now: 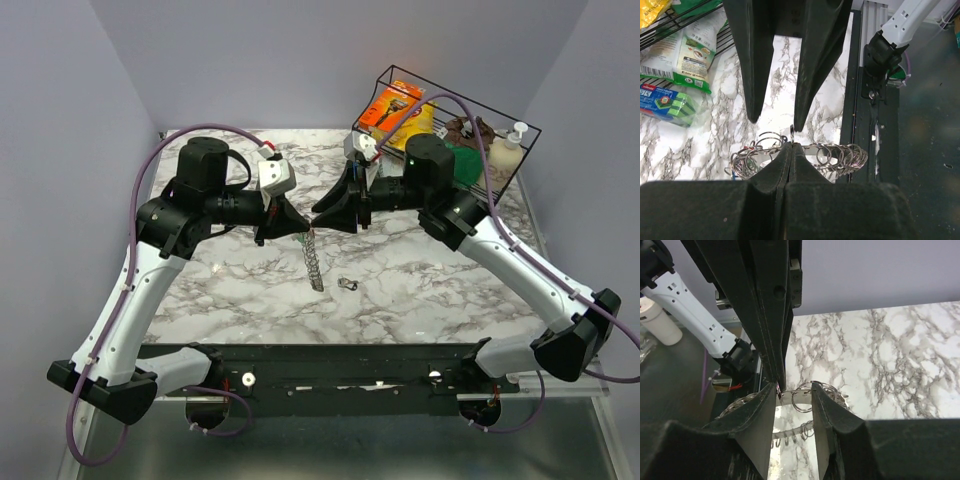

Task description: Put the keys on the keyring

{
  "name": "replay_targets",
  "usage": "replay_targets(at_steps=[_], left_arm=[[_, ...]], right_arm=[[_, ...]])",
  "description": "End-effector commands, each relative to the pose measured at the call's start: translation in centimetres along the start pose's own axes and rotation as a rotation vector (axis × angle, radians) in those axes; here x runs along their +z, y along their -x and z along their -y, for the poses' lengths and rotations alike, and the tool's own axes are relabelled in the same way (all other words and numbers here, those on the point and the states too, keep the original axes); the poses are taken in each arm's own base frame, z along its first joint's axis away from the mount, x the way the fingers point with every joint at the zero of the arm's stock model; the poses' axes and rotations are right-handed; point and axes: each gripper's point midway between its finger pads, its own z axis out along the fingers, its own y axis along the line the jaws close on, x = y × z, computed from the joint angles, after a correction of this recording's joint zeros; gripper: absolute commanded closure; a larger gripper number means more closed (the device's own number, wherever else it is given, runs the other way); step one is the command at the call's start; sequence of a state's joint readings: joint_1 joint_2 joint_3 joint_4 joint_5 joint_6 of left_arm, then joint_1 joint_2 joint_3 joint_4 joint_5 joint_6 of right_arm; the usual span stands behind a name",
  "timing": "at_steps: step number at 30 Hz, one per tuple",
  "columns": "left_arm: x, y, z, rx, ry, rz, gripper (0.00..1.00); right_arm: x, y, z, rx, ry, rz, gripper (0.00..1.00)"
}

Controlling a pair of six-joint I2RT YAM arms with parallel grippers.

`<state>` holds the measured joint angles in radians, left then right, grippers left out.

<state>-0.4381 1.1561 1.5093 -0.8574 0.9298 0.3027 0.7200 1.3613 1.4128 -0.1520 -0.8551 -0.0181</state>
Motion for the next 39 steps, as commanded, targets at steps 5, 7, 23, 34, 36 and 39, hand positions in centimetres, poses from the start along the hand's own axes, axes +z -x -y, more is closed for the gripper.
replay_targets(at_steps=[5, 7, 23, 34, 36, 39], left_arm=[[-0.3, 0.9, 0.2, 0.038, 0.015, 0.017, 1.00], [-0.2, 0.9, 0.1, 0.037, 0.015, 0.016, 1.00], [-1.0, 2.3, -0.4, 0.087, 0.105, 0.083, 0.59], [-2.1, 5.8, 0.5, 0.120, 0.135, 0.273, 0.39], [-2.2, 6.3, 0.9, 0.130, 0.115, 0.295, 0.38], [-2.2, 6.5, 1.4, 0.135, 0.073, 0.309, 0.39]], right_arm=[[0.9, -1.2, -0.9, 0.045, 0.079, -0.040, 0.65], [0.9, -1.2, -0.8, 0.044, 0.076, -0.042, 0.80], [0.2, 1.7, -0.5, -0.057, 0.001, 0.093, 0.99], [-2.2, 4.9, -3.8, -0.269, 0.044, 0.485, 0.99], [-2.6, 5.4, -4.3, -0.267, 0.055, 0.530, 1.00], [-2.9, 5.9, -4.9, -0.273, 0.077, 0.556, 0.99]])
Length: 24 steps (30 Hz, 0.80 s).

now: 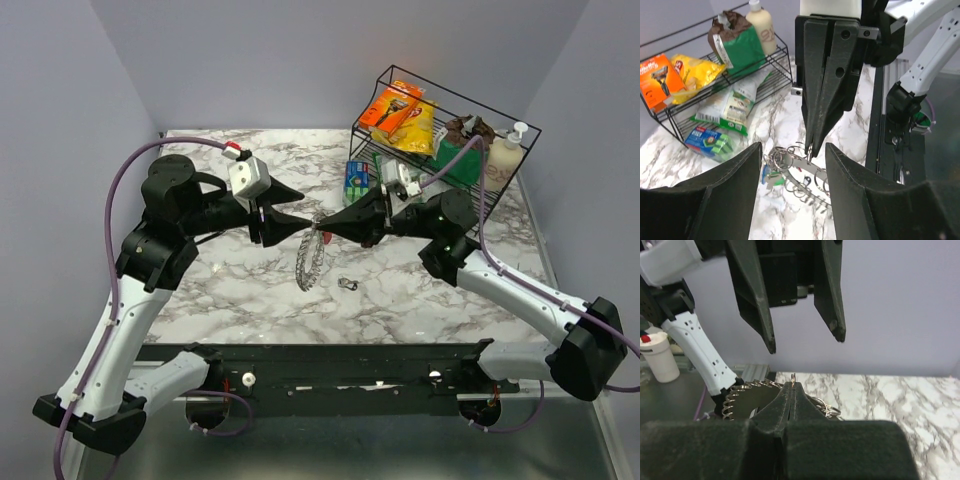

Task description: Put the keys on the keyring

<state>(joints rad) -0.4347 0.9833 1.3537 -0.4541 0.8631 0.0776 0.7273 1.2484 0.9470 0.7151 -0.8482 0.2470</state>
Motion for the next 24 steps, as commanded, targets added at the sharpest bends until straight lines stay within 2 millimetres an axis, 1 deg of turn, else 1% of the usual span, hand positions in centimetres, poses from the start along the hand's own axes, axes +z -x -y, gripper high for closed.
replay_targets(at_steps=[1, 2, 3, 4, 5, 6, 7, 8, 9, 10, 11, 12, 14, 16, 18, 23, 24], left_arm=[[-0.1, 1.9, 1.0, 0.020, -0.073, 0.079, 0.39], [-0.2, 2.3, 1.0, 0.044, -0.076, 0.097, 0.39], [-0.3, 2.5, 1.2, 0.019, -0.082, 0.107, 0.41], [-0.3, 2.2, 1.1, 0.006, -0.092, 0.109, 0.42], [-0.6, 2.8, 1.1, 0.031, -0.100, 0.134, 0.44], [-0.6, 3.0, 1.2, 0.031, -0.113, 0.144, 0.45], [-0.6, 2.7, 1.2, -0.007, -0.121, 0.144, 0.46], [-0.8, 3.3, 1.4, 0.020, -0.142, 0.169, 0.46], [-0.9, 3.5, 1.5, 0.016, -0.153, 0.177, 0.46], [-0.9, 3.3, 1.7, -0.019, -0.168, 0.177, 0.46], [-1.0, 4.0, 1.9, 0.017, -0.179, 0.203, 0.47], [-1.0, 4.0, 1.9, 0.018, -0.187, 0.203, 0.47], [-1.0, 4.1, 1.9, 0.017, -0.192, 0.202, 0.48], [-0.9, 4.0, 1.8, 0.008, -0.200, 0.197, 0.52], [-0.8, 3.7, 1.9, -0.006, -0.216, 0.188, 0.55], [-0.7, 2.7, 1.8, -0.027, -0.208, 0.167, 0.58], [-0.7, 2.6, 1.7, -0.016, -0.202, 0.167, 0.61]], right_arm=[[0.0, 7.1, -2.3, -0.161, 0.059, 0.243, 1.00], [-0.1, 7.3, -2.4, -0.165, 0.061, 0.258, 1.00], [-0.4, 7.2, -2.6, -0.149, 0.066, 0.270, 1.00], [-0.6, 8.1, -3.3, -0.183, 0.084, 0.317, 1.00], [-0.7, 8.2, -3.3, -0.183, 0.086, 0.336, 1.00], [-0.8, 8.1, -3.6, -0.168, 0.100, 0.350, 1.00], [-1.2, 9.2, -4.5, -0.215, 0.128, 0.403, 0.99], [-1.2, 9.0, -4.3, -0.206, 0.132, 0.419, 1.00], [-1.4, 9.1, -4.5, -0.180, 0.139, 0.437, 1.00], [-1.7, 9.8, -4.9, -0.199, 0.153, 0.476, 1.00], [-1.8, 9.9, -4.9, -0.193, 0.154, 0.492, 1.00], [-1.7, 9.8, -4.8, -0.170, 0.161, 0.496, 1.00], [-1.7, 10.0, -4.8, -0.174, 0.170, 0.513, 1.00], [-1.6, 10.0, -4.7, -0.166, 0.172, 0.513, 1.00], [-1.6, 10.2, -4.5, -0.171, 0.162, 0.522, 0.99], [-1.5, 10.5, -4.1, -0.167, 0.144, 0.529, 0.99], [-1.4, 10.6, -4.0, -0.166, 0.146, 0.531, 1.00]])
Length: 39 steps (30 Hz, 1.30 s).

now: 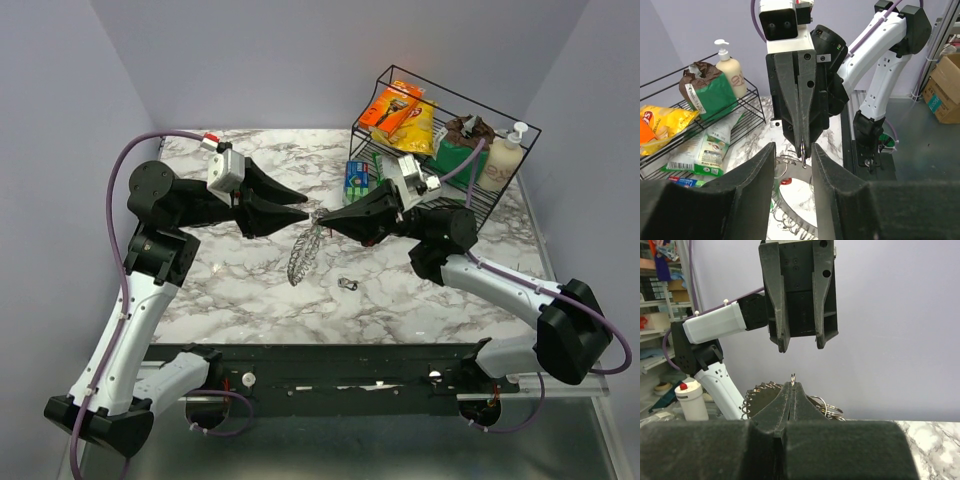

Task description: Put the keys on the keyring

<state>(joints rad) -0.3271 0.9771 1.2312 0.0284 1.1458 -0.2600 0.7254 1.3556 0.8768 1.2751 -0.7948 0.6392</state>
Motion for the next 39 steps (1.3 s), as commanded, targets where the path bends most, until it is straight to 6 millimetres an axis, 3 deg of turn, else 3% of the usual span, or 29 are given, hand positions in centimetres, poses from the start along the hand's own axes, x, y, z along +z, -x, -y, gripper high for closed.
replay_targets(at_steps=[1, 8, 31, 39], left_arm=[[-0.2, -0.7, 0.2, 0.002, -0.013, -0.015, 0.61], [-0.1, -1.6, -0.8, -0.013, 0.026, -0.028, 0.65], [0.2, -4.1, -0.2, -0.071, -0.032, -0.073, 0.63], [0.3, -5.2, -0.7, -0.094, -0.017, -0.091, 0.75]], right_arm=[[0.4, 7.1, -3.8, -0.264, 0.135, 0.260, 0.99], [0.6, 7.2, -3.8, -0.258, 0.143, 0.260, 1.00], [1.0, 7.1, -3.3, -0.248, 0.151, 0.270, 0.99], [1.0, 7.3, -3.5, -0.253, 0.160, 0.269, 0.99]])
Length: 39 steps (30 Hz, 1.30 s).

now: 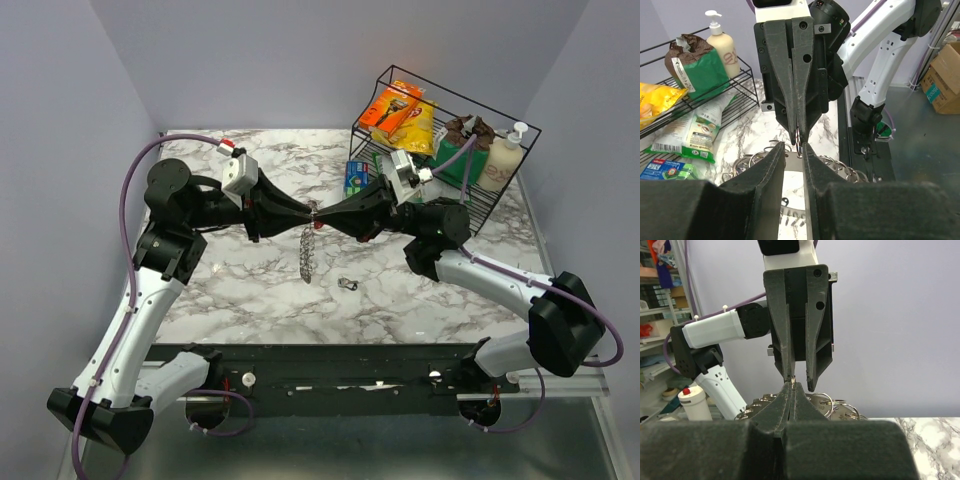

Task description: Put the keys on the keyring

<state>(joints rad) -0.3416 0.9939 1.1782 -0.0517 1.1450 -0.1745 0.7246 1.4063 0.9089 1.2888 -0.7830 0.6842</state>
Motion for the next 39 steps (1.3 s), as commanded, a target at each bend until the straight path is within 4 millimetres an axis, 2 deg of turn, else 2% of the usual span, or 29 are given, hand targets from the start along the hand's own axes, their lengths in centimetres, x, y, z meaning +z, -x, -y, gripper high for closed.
replay_targets(at_steps=[1, 5, 6, 12, 15, 16, 20, 22, 24, 28, 33, 34, 36, 37, 38, 39], left_arm=[[0.2, -1.7, -0.1, -0.044, -0.015, -0.032, 0.77], [0.3, -1.5, -0.2, -0.051, -0.014, -0.032, 0.92], [0.3, -1.4, -0.2, -0.050, -0.014, -0.032, 1.00], [0.1, -0.7, -0.8, -0.034, 0.037, -0.046, 1.00], [-0.1, -0.6, -1.2, -0.024, 0.067, -0.077, 1.00], [-0.2, -0.8, -1.3, -0.023, 0.072, -0.087, 1.00], [-0.6, -0.9, -1.4, -0.027, 0.095, -0.141, 1.00], [-0.7, -1.0, -1.5, -0.007, 0.098, -0.161, 1.00], [-0.9, -1.2, -1.6, -0.024, 0.111, -0.198, 1.00], [-1.1, -1.5, -1.9, -0.012, 0.141, -0.261, 1.00], [-1.0, -1.9, -1.4, -0.006, 0.134, -0.345, 1.00], [-1.0, -2.0, -1.3, -0.008, 0.132, -0.359, 1.00], [-0.8, -2.3, -1.2, -0.007, 0.130, -0.389, 1.00], [-0.5, -2.4, -0.9, -0.004, 0.114, -0.398, 1.00], [-0.4, -2.5, -0.8, -0.012, 0.108, -0.411, 1.00], [-0.3, -2.6, -0.8, -0.009, 0.106, -0.422, 1.00]], right_arm=[[0.5, 7.4, -4.9, -0.298, 0.179, 0.260, 0.99], [0.5, 7.1, -4.9, -0.293, 0.185, 0.251, 0.99], [0.5, 7.0, -4.9, -0.288, 0.186, 0.248, 0.99], [0.5, 5.7, -4.6, -0.267, 0.194, 0.193, 0.98], [0.3, 5.0, -4.5, -0.271, 0.182, 0.156, 0.74], [0.2, 4.7, -4.2, -0.265, 0.167, 0.140, 0.57], [-0.2, 4.4, -3.9, -0.279, 0.128, 0.095, 0.32], [-0.5, 3.8, -3.2, -0.272, 0.096, 0.056, 0.25], [-0.5, 4.3, -3.3, -0.297, 0.086, 0.035, 0.23], [-0.3, 3.3, -1.4, -0.213, 0.003, -0.110, 0.22], [0.2, 2.2, -0.2, -0.180, -0.003, -0.262, 0.23], [0.0, 1.4, 0.1, -0.135, -0.015, -0.305, 0.25], [0.5, 1.9, 0.4, -0.159, -0.006, -0.328, 0.31], [0.0, 0.6, 1.0, -0.110, -0.029, -0.376, 0.33], [0.4, 1.2, 1.0, -0.120, -0.026, -0.382, 0.35], [0.3, 0.8, 1.3, -0.125, -0.029, -0.403, 0.36]])
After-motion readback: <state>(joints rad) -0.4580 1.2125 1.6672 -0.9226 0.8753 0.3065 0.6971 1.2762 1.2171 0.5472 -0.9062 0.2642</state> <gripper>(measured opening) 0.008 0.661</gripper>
